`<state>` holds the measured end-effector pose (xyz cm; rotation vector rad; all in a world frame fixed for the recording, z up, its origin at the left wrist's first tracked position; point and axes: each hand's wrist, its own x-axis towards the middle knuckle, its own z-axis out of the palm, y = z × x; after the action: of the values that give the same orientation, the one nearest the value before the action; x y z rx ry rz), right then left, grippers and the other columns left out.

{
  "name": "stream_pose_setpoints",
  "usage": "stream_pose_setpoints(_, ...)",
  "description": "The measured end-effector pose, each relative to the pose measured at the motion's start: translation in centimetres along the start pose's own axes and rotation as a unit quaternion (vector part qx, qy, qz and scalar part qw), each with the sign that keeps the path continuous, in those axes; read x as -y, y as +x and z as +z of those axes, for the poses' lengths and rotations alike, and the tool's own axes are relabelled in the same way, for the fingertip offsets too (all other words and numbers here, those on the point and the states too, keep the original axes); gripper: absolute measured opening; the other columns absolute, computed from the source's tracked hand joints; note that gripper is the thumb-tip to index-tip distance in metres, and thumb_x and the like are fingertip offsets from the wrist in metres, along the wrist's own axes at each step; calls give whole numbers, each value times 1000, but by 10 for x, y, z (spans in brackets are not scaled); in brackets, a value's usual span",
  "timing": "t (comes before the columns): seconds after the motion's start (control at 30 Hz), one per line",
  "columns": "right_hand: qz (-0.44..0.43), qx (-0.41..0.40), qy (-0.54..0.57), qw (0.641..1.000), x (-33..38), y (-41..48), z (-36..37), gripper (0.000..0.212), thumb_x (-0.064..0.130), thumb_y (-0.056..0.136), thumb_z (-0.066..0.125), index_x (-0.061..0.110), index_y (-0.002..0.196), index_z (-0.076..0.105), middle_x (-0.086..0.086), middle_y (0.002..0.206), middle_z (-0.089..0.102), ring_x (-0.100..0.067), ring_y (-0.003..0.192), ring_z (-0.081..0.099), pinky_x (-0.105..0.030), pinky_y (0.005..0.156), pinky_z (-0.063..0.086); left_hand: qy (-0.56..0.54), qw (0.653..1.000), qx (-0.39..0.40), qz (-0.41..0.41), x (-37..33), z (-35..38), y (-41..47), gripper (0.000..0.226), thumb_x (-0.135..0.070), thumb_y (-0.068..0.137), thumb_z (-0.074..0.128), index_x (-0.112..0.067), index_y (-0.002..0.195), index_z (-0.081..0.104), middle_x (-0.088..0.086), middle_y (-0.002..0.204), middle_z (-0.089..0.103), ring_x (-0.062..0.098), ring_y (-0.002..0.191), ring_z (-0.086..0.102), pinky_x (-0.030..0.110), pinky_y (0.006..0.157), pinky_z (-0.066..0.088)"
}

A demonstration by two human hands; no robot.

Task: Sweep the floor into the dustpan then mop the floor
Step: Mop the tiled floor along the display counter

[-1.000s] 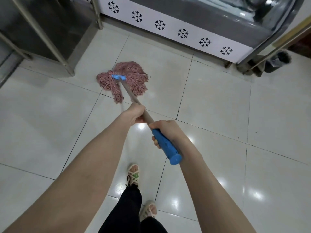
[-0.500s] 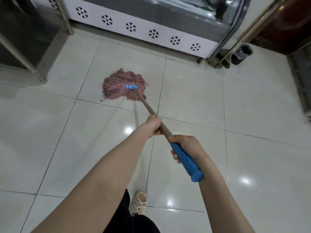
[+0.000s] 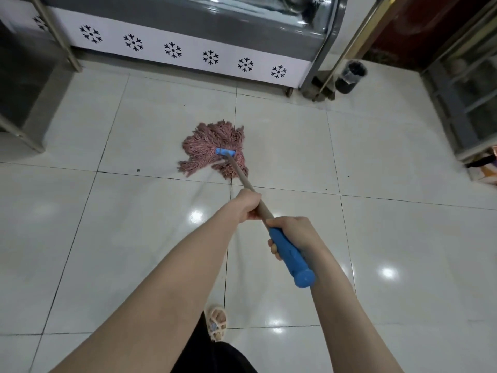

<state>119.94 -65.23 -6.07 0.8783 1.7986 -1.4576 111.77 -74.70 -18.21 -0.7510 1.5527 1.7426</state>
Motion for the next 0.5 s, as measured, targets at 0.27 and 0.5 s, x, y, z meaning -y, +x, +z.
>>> stream_pose_setpoints(0.27,-18,26,4,999,92,40,3,12,6,86,63,-4,88,56,-14,56,54,-18,29,49,-18,35,41,-1,1000,-1,11,-83,-20,41,26,-3,98,36,1,123,44,9,78,51,17,66,54,27,50,54)
stream_pose_setpoints(0.5,5,58,1,998,207,103,28,15,10,91,59,-3,92,53,-12,60,52,-15,30,48,-17,33,39,20,1000,10,7,-190,-67,107,35,1,97,32,7,131,37,10,78,51,20,68,58,29,50,56)
